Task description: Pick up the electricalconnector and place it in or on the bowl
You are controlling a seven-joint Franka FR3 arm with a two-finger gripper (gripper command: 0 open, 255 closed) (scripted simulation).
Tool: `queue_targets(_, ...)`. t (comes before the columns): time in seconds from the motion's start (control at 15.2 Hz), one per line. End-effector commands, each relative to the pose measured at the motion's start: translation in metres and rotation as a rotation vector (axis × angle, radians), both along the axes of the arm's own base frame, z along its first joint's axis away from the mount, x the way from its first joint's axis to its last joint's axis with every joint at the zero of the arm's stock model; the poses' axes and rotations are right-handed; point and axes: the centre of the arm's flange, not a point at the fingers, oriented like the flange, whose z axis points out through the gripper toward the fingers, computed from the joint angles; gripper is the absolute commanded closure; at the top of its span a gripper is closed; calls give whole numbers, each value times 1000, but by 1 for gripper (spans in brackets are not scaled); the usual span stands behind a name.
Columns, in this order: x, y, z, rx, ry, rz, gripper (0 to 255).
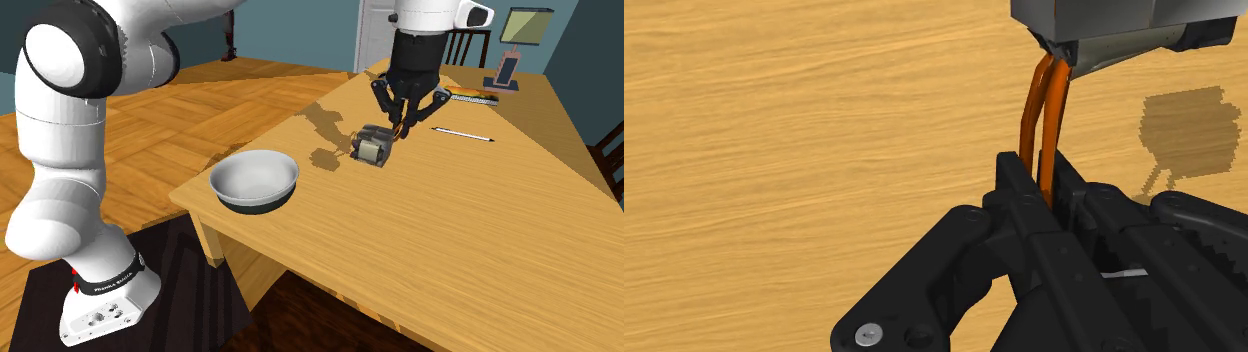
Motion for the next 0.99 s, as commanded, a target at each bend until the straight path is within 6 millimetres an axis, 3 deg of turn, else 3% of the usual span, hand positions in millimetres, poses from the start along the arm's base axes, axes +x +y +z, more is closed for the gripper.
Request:
queue_targets(0.0,-23,12,0,1,0,1,255)
queue_targets(0.92,-181,107,3,1,0,1,255)
